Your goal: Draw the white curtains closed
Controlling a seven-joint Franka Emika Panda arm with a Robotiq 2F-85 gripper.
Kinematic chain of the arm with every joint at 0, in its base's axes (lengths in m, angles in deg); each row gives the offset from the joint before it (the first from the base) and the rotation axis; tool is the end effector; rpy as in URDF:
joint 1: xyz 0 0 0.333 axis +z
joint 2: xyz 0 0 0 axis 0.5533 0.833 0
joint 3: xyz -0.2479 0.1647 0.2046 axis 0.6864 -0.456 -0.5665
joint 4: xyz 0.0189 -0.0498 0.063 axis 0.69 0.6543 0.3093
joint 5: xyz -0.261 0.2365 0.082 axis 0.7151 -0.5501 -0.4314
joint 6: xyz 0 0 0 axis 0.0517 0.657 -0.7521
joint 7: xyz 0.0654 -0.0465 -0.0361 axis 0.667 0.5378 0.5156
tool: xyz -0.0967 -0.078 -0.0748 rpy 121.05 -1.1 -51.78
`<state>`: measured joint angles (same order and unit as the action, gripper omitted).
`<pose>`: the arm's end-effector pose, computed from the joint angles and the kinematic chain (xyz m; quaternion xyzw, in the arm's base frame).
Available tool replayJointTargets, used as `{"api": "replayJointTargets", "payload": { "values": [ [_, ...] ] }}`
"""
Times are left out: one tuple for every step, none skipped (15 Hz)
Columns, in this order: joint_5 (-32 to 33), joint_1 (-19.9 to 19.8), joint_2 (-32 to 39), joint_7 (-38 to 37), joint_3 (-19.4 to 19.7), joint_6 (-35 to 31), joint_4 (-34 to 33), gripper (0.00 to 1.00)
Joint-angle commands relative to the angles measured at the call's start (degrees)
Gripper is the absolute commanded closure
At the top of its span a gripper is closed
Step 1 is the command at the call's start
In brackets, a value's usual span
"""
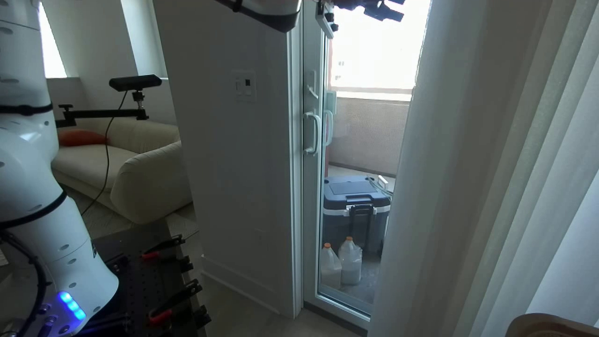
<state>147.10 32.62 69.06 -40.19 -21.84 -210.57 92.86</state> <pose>0.6715 -0.0832 0.6622 0.7606 -0.3034 0.4595 0.3440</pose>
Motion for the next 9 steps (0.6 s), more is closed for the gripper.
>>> {"api": "replayJointTargets", "payload": {
  "values": [
    [1.26,0.34,5.35,0.16,2.03,-0.72,-7.42,0.0],
    [1.25,0.17,6.47,0.28,2.52,-1.01,-8.67,0.0],
    [1.25,0.05,7.79,0.44,3.0,-1.24,-10.17,0.0],
    [1.38,-0.01,9.01,0.54,3.51,-1.53,-11.53,0.0],
    [1.48,-0.06,10.37,0.8,4.03,-1.71,-13.05,0.0],
    [1.54,-0.14,11.62,1.02,4.55,-1.84,-14.45,0.0],
    [1.66,-0.16,12.72,1.18,5.07,-1.96,-15.69,0.0],
    [1.59,-0.23,13.87,1.42,5.5,-2.08,-17.04,0.0],
    [1.69,-0.31,15.03,1.55,5.92,-2.19,-18.49,0.0]
  ]
}}
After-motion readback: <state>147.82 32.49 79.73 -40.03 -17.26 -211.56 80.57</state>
